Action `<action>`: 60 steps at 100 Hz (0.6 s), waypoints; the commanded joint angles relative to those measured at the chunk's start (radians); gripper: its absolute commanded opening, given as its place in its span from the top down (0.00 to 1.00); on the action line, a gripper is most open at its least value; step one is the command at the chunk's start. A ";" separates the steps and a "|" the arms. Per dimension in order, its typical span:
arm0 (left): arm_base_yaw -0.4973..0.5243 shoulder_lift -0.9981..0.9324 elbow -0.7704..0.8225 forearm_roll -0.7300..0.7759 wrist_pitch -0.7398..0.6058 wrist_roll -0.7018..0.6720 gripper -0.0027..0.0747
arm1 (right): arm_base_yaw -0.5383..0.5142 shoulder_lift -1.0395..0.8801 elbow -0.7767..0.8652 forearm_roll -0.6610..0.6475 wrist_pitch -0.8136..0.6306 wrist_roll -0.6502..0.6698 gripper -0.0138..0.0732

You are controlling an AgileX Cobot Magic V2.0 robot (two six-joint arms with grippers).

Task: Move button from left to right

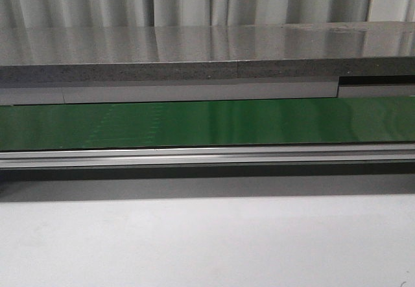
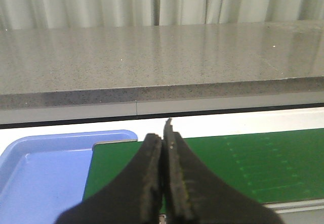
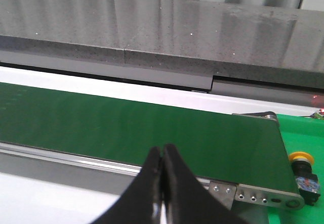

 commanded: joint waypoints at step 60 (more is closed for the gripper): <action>-0.008 0.008 -0.026 -0.014 -0.077 -0.002 0.99 | -0.001 -0.241 0.283 -0.028 -0.262 0.032 0.92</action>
